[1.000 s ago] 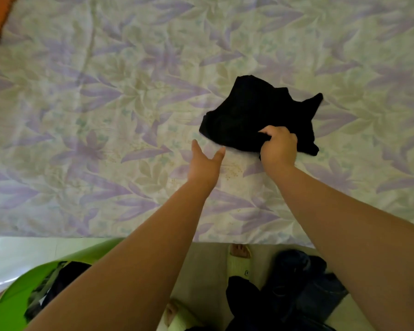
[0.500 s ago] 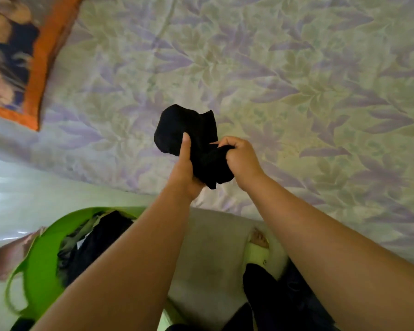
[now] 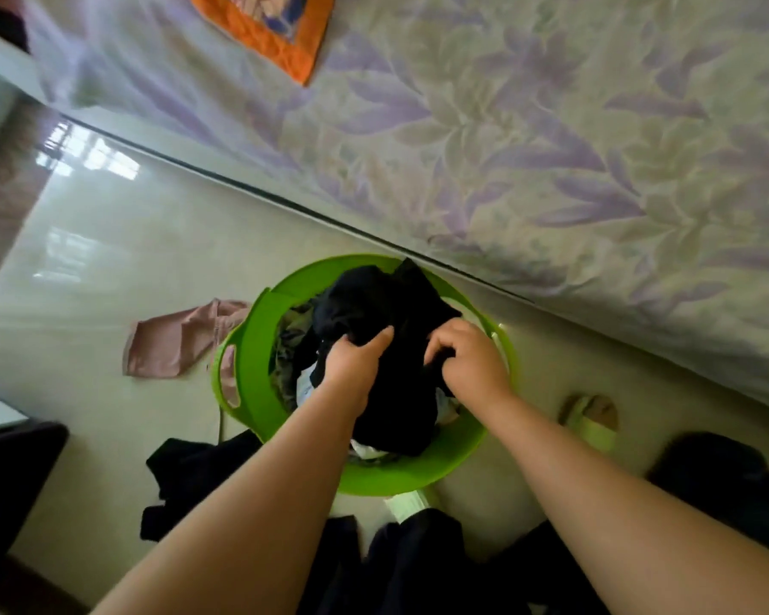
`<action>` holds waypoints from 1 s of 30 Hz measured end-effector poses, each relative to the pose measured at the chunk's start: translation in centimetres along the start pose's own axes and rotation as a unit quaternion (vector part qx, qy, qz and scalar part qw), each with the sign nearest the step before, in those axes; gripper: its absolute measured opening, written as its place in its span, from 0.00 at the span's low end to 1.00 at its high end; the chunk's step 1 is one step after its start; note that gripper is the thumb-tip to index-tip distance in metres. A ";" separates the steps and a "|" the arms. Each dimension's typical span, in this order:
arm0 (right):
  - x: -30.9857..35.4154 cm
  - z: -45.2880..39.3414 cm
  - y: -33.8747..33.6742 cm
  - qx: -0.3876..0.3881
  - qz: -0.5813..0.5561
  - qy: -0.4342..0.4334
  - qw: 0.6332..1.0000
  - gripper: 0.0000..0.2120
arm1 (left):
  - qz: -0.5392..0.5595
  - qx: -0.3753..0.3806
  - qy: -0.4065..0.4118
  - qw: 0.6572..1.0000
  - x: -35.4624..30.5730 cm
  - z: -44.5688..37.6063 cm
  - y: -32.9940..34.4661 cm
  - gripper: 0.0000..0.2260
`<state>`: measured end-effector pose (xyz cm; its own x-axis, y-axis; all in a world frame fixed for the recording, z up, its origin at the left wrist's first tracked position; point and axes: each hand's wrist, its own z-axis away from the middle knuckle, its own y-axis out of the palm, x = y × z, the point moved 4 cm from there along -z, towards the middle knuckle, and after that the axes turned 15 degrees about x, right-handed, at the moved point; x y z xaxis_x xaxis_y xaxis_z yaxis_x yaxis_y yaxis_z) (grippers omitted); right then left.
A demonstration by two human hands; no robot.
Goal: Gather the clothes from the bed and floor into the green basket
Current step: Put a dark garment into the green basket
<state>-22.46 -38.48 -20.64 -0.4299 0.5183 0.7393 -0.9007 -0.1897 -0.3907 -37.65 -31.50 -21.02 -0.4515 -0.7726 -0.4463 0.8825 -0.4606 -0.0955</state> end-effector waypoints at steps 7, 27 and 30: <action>-3.7 -0.9 5.4 0.074 0.120 0.167 0.976 0.43 | -0.379 -0.145 0.043 0.913 2.7 -1.1 0.2 0.45; -13.1 -16.4 17.6 0.223 0.251 0.277 0.900 0.59 | -0.451 -0.007 -0.159 0.878 15.1 -20.2 -3.4 0.49; -14.9 -18.8 18.5 0.201 0.242 0.279 0.907 0.57 | -0.419 -0.022 -0.157 0.894 16.2 -23.2 -2.9 0.47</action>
<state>-31.60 -34.01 -49.21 -0.7841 0.6130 0.0971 -0.6125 -0.7390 -0.2807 -44.47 -32.59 -48.62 -0.9651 -0.2525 0.0690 0.2188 -0.9229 -0.3169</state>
